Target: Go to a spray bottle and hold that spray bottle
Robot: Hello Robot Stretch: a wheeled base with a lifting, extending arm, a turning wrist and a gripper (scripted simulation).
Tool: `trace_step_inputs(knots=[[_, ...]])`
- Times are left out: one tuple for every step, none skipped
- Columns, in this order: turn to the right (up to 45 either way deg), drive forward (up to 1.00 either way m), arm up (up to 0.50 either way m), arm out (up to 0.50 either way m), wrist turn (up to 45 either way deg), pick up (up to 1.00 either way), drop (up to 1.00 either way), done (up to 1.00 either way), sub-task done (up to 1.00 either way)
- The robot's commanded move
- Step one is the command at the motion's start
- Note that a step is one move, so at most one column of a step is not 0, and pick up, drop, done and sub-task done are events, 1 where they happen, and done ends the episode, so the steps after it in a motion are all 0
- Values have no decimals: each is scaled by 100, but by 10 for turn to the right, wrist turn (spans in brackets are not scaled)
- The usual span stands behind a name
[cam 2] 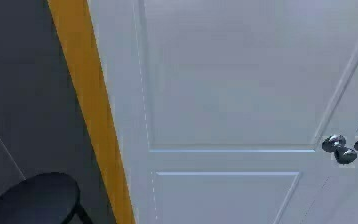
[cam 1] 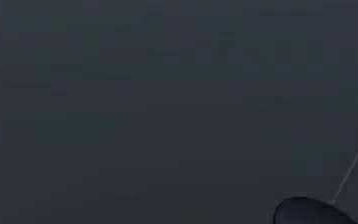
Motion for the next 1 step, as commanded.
trace_step_inputs(knots=[[-450, 0, 0, 0, 0, 0, 0, 0, 0]])
